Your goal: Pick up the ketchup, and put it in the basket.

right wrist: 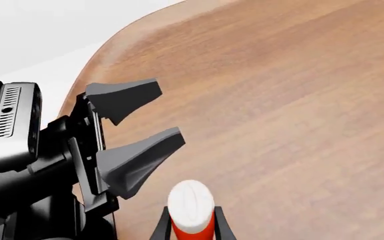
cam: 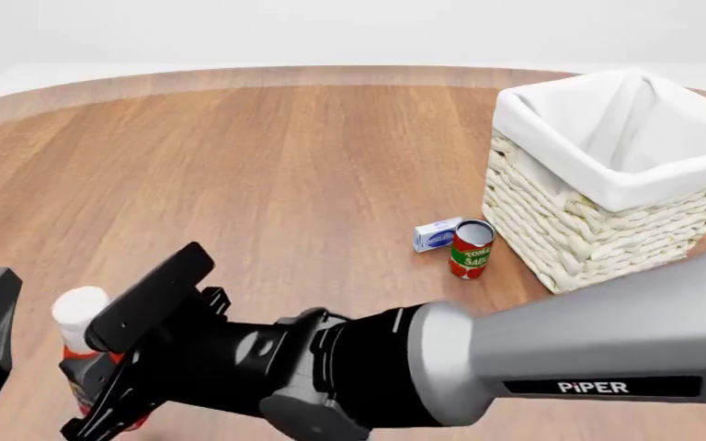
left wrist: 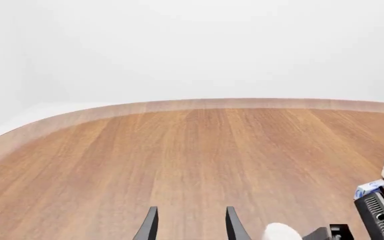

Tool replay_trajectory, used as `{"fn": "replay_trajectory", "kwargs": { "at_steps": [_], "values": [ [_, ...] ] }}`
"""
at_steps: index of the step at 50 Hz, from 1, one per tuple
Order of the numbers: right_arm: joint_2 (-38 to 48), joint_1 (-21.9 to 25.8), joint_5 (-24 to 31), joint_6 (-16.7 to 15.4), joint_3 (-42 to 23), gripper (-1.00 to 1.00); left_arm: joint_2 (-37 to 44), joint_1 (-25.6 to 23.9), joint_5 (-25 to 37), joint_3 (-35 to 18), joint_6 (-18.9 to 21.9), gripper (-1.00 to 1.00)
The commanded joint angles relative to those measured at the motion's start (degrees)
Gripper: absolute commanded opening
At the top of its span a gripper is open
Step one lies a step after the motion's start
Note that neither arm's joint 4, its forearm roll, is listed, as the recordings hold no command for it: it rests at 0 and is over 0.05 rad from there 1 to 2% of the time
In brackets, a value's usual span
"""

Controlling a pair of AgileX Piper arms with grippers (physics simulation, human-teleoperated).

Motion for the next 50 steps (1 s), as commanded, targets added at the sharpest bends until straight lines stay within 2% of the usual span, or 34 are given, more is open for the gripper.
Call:
{"fn": "replay_trajectory", "kwargs": {
  "at_steps": [1,38,50],
  "values": [
    [-1.03,-2.14,-0.05,0.67,-0.20,-1.00,0.00,0.01,0.00,0.01,0.01,1.00],
    [-6.70,-11.42,1.18,-0.93,-0.56,-1.00,0.01,0.01,0.00,0.01,-0.01,1.00],
    [-7.85,-11.65,2.00,-1.52,-1.09,-1.00,0.00,0.01,0.00,0.01,0.00,1.00]
  ]
}}
